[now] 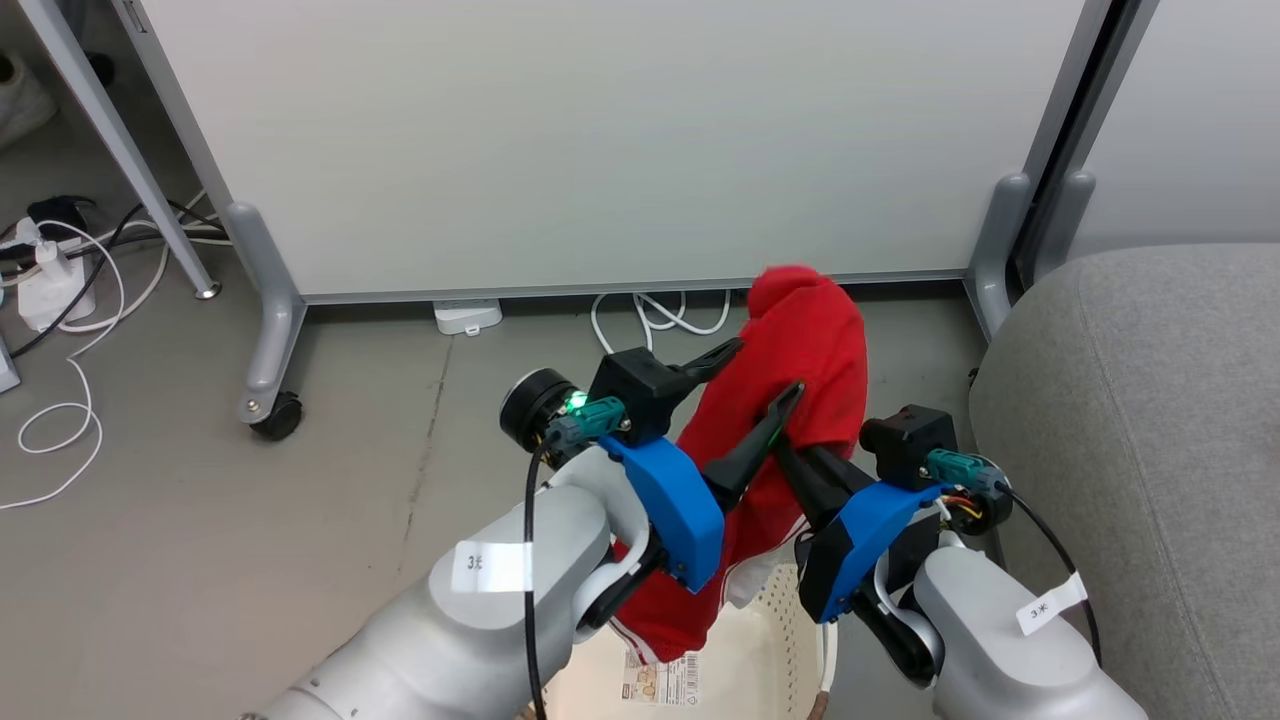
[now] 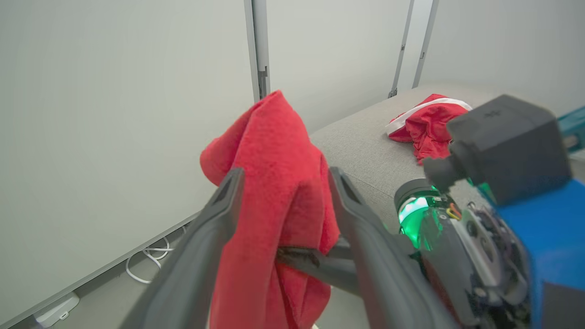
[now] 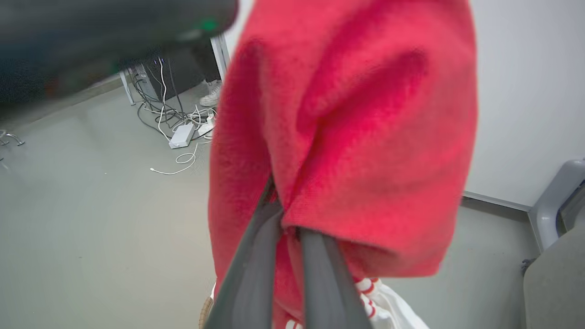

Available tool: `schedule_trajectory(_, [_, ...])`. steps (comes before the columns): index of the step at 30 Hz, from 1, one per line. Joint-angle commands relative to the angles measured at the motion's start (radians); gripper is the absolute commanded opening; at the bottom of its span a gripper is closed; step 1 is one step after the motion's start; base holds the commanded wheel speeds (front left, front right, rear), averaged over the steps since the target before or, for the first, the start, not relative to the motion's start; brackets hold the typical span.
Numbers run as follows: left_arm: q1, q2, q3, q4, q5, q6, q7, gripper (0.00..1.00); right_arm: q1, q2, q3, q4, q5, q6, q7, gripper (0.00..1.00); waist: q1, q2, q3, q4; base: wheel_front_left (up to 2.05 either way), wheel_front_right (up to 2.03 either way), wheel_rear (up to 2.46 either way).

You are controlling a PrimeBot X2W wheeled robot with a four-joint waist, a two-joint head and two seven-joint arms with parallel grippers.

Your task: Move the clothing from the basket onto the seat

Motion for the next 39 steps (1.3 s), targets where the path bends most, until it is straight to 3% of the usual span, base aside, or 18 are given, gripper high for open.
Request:
schedule_trajectory(1, [0.023, 0.013, 0.028, -0.014, 0.023, -0.001, -0.005, 1.00, -0.011, -0.003, -0.006, 0.000, 0.003, 0.000, -0.010, 0.00, -0.0001, 0.0000, 0.002, 0.000, 0.00, 0.00, 0.00])
schedule_trajectory(13, [0.313, 0.099, 0.346, -0.230, 0.282, 0.025, -0.005, 1.00, 0.013, -0.019, -0.043, -0.018, -0.017, 0.000, -0.023, 0.00, -0.0001, 0.0000, 0.015, -0.007, 0.00, 0.00, 0.00])
schedule_trajectory(21, [0.520, 0.120, 0.564, -0.349, 0.437, 0.019, -0.005, 1.00, 0.022, -0.018, -0.059, -0.029, -0.031, 0.000, -0.027, 0.00, -0.0001, 0.0000, 0.026, -0.017, 0.00, 0.00, 0.00])
schedule_trajectory(30, [0.641, 0.103, 0.703, -0.366, 0.539, 0.005, -0.005, 1.00, 0.030, -0.022, -0.063, -0.032, -0.038, 0.000, -0.019, 0.00, -0.0001, 0.0000, 0.020, -0.025, 0.00, 0.00, 0.00])
schedule_trajectory(39, [0.675, 0.083, 0.747, -0.374, 0.571, -0.001, -0.005, 1.00, 0.041, -0.026, -0.067, -0.041, -0.040, 0.000, -0.013, 0.00, -0.0001, 0.0000, 0.015, -0.041, 0.00, 0.00, 0.00])
